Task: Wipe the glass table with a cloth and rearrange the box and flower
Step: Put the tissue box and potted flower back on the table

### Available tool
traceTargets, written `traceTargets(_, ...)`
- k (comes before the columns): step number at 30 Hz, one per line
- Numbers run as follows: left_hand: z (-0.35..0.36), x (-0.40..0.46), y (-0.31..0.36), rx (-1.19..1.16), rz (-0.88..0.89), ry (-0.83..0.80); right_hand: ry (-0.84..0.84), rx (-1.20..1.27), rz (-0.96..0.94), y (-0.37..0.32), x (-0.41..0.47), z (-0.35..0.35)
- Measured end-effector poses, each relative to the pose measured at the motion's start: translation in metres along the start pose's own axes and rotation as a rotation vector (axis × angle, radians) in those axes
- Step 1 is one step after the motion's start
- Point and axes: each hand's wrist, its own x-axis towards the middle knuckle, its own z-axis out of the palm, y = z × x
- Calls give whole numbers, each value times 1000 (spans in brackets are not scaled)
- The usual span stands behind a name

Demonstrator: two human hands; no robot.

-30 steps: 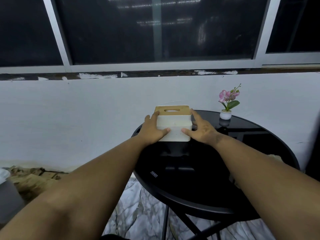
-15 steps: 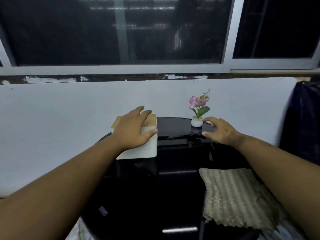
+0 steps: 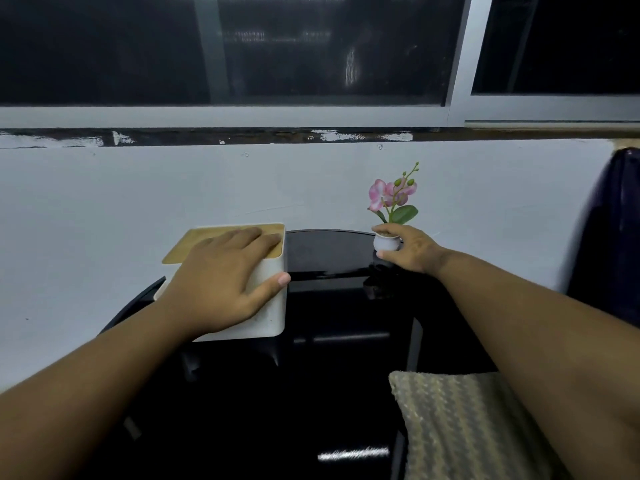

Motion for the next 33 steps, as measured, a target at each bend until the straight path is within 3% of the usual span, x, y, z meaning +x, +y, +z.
traceTargets(7, 0, 1, -1, 2, 8, 7, 81, -6, -65, 1, 6, 6)
traceTargets(20, -1, 0, 2, -17, -42, -12, -13, 138, -326, -87, -83, 15)
traceTargets(33, 0, -2, 0, -23, -52, -14, -79, 57, -308, -106, -122, 46)
